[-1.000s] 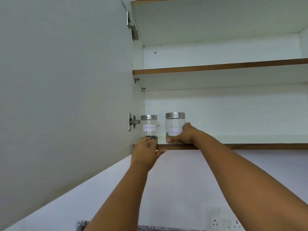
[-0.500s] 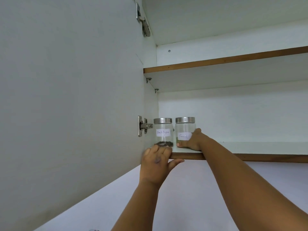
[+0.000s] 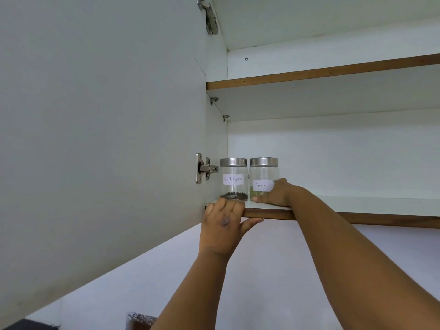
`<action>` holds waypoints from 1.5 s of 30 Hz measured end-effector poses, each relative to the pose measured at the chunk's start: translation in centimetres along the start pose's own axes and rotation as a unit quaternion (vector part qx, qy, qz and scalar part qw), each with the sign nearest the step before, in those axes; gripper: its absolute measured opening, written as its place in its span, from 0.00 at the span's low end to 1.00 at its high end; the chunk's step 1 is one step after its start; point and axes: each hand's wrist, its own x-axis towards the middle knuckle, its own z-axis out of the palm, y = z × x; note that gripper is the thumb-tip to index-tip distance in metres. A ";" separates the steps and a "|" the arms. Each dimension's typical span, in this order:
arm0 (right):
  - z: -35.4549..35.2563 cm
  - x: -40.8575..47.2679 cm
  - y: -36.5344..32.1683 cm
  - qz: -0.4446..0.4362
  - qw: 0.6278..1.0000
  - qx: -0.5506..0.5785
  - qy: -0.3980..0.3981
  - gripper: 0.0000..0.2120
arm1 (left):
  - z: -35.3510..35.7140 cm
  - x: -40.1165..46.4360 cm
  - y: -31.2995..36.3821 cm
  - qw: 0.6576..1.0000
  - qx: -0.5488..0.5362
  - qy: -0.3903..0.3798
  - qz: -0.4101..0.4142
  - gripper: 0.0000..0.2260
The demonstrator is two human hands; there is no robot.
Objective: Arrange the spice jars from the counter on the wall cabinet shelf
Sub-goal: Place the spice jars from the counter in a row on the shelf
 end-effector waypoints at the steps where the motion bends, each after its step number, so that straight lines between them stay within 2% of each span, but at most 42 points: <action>1: 0.0 0.1 0.1 -0.005 1.000 0.000 -0.004 0.48 | 0.0 0.0 0.0 1.000 -0.001 -0.001 -0.001 0.25; 13: -0.3 -0.7 0.0 -0.029 1.000 -0.002 -0.004 0.47 | 0.0 -0.1 0.2 1.000 0.012 -0.026 -0.008 0.24; 18: -0.3 -0.8 -0.2 -0.061 0.997 -0.033 -0.015 0.38 | 0.0 -0.2 0.2 0.999 0.010 -0.044 -0.012 0.25; 20: -0.4 -0.9 -0.1 -0.059 0.998 -0.033 -0.015 0.38 | 0.1 -0.2 0.2 0.999 0.010 -0.051 -0.017 0.25; 23: -0.5 -1.4 -0.3 -0.042 0.998 -0.043 -0.010 0.41 | -0.3 -0.2 0.3 0.997 0.008 -0.076 -0.022 0.25; 28: -1.0 -3.6 -1.7 0.005 0.991 -0.130 -0.043 0.45 | -1.6 0.3 0.5 0.990 -0.017 -0.136 -0.038 0.26; 30: -0.8 -3.9 -1.4 0.055 0.992 -0.105 -0.045 0.54 | -2.3 0.5 0.7 0.987 -0.026 -0.154 -0.048 0.27; 32: -0.7 -5.0 -1.0 0.102 0.993 -0.060 -0.021 0.60 | -3.3 1.0 1.1 0.974 -0.047 -0.213 -0.057 0.29; 34: -0.9 -6.5 -0.5 0.101 0.993 -0.068 -0.002 0.56 | -4.0 1.4 1.3 0.958 -0.060 -0.273 -0.066 0.28; 37: -1.4 -9.6 0.3 0.072 0.983 -0.159 0.051 0.46 | -5.1 1.9 1.9 0.944 -0.061 -0.311 -0.091 0.27; 39: -1.3 -12.0 1.0 0.041 0.968 -0.226 0.097 0.42 | -6.2 2.0 2.7 0.929 -0.068 -0.349 -0.104 0.30; 42: -0.7 -14.6 2.9 0.013 0.956 -0.266 0.123 0.39 | -8.7 0.2 4.0 0.902 -0.128 -0.387 -0.140 0.34; 45: 0.2 -17.3 5.6 -0.051 0.957 -0.246 0.144 0.41 | -11.2 -3.4 5.1 0.892 -0.174 -0.378 -0.178 0.33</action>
